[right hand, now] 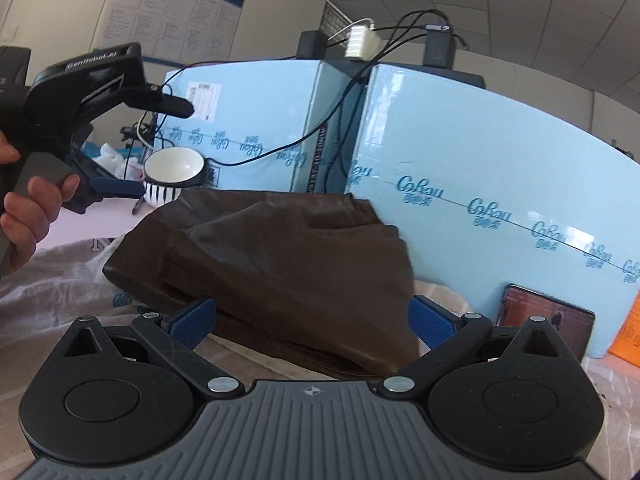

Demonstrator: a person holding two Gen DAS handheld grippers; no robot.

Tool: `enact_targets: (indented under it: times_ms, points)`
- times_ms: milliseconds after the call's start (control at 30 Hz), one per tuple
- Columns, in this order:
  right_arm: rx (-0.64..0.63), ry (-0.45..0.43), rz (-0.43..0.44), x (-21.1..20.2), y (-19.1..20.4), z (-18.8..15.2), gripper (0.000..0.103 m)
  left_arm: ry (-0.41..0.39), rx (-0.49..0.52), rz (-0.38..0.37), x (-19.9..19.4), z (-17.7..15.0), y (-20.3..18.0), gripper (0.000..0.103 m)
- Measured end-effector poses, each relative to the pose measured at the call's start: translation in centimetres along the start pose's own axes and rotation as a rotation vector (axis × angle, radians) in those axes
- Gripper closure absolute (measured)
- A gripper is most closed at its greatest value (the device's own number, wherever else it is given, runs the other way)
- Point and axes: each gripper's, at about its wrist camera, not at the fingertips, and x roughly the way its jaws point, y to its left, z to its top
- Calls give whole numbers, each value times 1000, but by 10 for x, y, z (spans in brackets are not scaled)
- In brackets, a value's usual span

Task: Fold clothes
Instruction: 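Turn both tools toward the brown leather jacket lying bunched on the bed, then grasp the brown jacket with the left gripper while the right gripper grasps another edge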

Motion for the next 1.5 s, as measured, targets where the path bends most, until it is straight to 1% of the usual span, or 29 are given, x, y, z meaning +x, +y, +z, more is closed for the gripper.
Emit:
enact_targets:
  times_ms: [33, 100, 267, 333, 367, 400, 433, 500, 533, 567, 600, 633, 667, 700, 733, 767, 800, 833, 867, 933, 967, 1000, 1033, 1067, 1133, 1200, 1367, 1467, 1500]
  points:
    - [-13, 10, 16, 7, 5, 1, 0, 36, -29, -4, 4, 0, 5, 0]
    - [-37, 30, 46, 21, 14, 3, 0, 51, -73, 15, 7, -3, 12, 0]
    - [44, 45, -88, 42, 13, 11, 0, 60, -69, 25, 9, -7, 14, 0]
    - [77, 51, -142, 51, 12, 14, 0, 58, -81, 31, 10, -8, 17, 0]
    - [93, 55, -169, 55, 12, 16, 0, 53, -82, 42, 10, -8, 17, 0]
    - [109, 57, -195, 60, 12, 18, 0, 45, -77, 63, 10, -9, 16, 0]
    - [121, 48, -200, 62, 8, 20, 0, 36, -61, 107, 12, -11, 15, 0]
    - [113, 33, -165, 68, 7, 24, 1, 22, -18, 193, 17, -16, 10, 0]
    - [108, 23, -152, 72, 8, 27, 3, 23, 14, 215, 19, -18, 8, 0]
    - [108, 13, -143, 74, 10, 30, 3, 26, 36, 216, 21, -20, 5, 0]
    - [107, 4, -133, 76, 11, 33, 5, 29, 58, 215, 23, -21, 3, 0]
    - [114, 2, -130, 80, 9, 35, 13, 24, 81, 220, 25, -24, 2, 0]
    - [120, 1, -126, 83, 8, 37, 18, 19, 104, 225, 27, -26, 0, 1]
    - [127, -1, -122, 86, 7, 39, 28, 1, 133, 241, 28, -28, -3, 2]
    - [148, -2, -118, 88, 2, 38, 34, -13, 176, 270, 29, -31, -6, 6]
    - [169, -3, -114, 90, -4, 37, 37, -27, 220, 299, 31, -33, -9, 11]
    - [190, -5, -110, 92, -9, 36, 45, -24, 268, 323, 35, -36, -12, 23]
    - [202, -25, -110, 87, -12, 38, 53, -20, 315, 346, 39, -40, -16, 38]
    - [214, -46, -111, 81, -14, 41, 58, -29, 362, 365, 40, -44, -20, 46]
    - [238, -87, -112, 70, -20, 46, 78, -50, 456, 403, 43, -52, -29, 58]
    - [250, -107, -113, 64, -23, 49, 82, -60, 504, 422, 45, -56, -34, 61]
    - [262, -128, -113, 58, -26, 51, 89, -84, 535, 428, 43, -58, -38, 71]
    - [274, -148, -114, 53, -29, 54, 92, -108, 567, 435, 41, -59, -41, 78]
    - [286, -169, -115, 47, -32, 56, 93, -121, 586, 438, 40, -60, -44, 79]
    - [310, -210, -116, 36, -38, 62, 96, -145, 624, 438, 37, -62, -49, 88]
    - [334, -251, -117, 25, -44, 67, 96, -177, 667, 433, 33, -65, -56, 90]
    - [398, -348, -109, -21, -66, 79, 97, -310, 794, 455, 19, -78, -78, 94]
    - [434, -387, -120, -48, -88, 77, 97, -373, 866, 444, 11, -93, -96, 96]
    - [447, -391, -125, -57, -97, 74, 97, -374, 884, 430, 9, -99, -102, 96]
